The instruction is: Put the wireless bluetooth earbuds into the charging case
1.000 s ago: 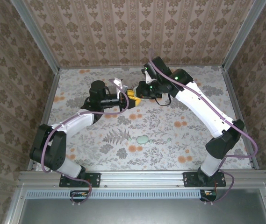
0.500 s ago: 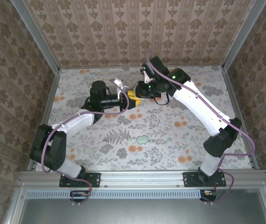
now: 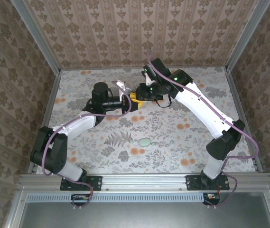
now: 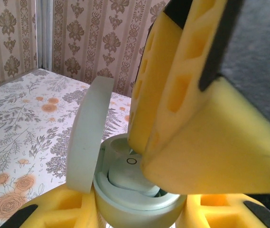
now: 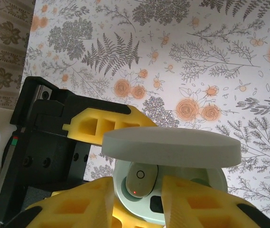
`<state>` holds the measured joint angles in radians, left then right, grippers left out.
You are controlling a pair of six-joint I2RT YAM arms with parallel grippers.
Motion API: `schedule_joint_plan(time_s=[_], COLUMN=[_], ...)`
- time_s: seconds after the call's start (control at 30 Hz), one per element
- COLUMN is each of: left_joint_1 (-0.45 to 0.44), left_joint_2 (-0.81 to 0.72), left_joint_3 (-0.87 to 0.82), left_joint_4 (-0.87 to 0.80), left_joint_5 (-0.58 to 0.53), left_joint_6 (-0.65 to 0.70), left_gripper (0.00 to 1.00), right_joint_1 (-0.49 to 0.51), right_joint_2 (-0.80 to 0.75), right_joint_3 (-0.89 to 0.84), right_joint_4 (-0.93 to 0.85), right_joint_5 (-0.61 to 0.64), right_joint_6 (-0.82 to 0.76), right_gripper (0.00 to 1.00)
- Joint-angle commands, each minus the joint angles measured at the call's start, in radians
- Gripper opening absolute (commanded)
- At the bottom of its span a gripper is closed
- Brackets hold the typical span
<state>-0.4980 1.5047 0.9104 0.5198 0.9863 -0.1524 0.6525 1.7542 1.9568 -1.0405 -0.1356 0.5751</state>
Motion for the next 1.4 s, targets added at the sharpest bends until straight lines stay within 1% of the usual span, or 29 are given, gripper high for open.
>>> schedule_joint_plan(time_s=[0.0,0.07,0.37,0.63,0.97,1.17,1.23,1.27,1.37], left_joint_1=[-0.006,-0.005,-0.004,0.009,0.022,0.036,0.036,0.064,0.070], left_joint_2=[-0.014,-0.017,-0.019,-0.005,0.000,0.003,-0.001,-0.002,-0.003], left_joint_3=[0.031,0.029,0.040,0.041,0.034,0.017,0.011,0.010,0.007], left_joint_4=[0.024,0.022,-0.022,0.017,0.056,0.075,0.075,0.075,0.074], left_joint_5=[0.011,0.009,-0.002,0.000,0.008,0.014,0.014,0.014,0.012], left_joint_6=[0.025,0.025,0.027,-0.051,-0.109,-0.142,-0.147,-0.147,-0.147], left_gripper=[0.20,0.20,0.19,0.18,0.18,0.18,0.18,0.18,0.18], right_joint_1=[0.006,0.006,0.001,0.001,-0.018,-0.052,-0.070,-0.080,-0.112], right_joint_2=[-0.004,-0.008,-0.063,-0.120,-0.170,-0.236,-0.272,-0.286,-0.339], right_joint_3=[0.023,0.026,0.027,-0.021,-0.059,-0.139,-0.193,-0.219,-0.313], right_joint_4=[-0.049,-0.050,-0.050,-0.038,-0.041,-0.051,-0.051,-0.049,-0.040], right_joint_5=[0.013,0.013,0.013,0.013,0.020,0.038,0.046,0.047,0.042], right_joint_6=[-0.014,-0.015,-0.018,-0.007,-0.014,-0.014,-0.007,-0.002,0.010], right_gripper=[0.38,0.40,0.40,0.40,0.40,0.40,0.40,0.40,0.40])
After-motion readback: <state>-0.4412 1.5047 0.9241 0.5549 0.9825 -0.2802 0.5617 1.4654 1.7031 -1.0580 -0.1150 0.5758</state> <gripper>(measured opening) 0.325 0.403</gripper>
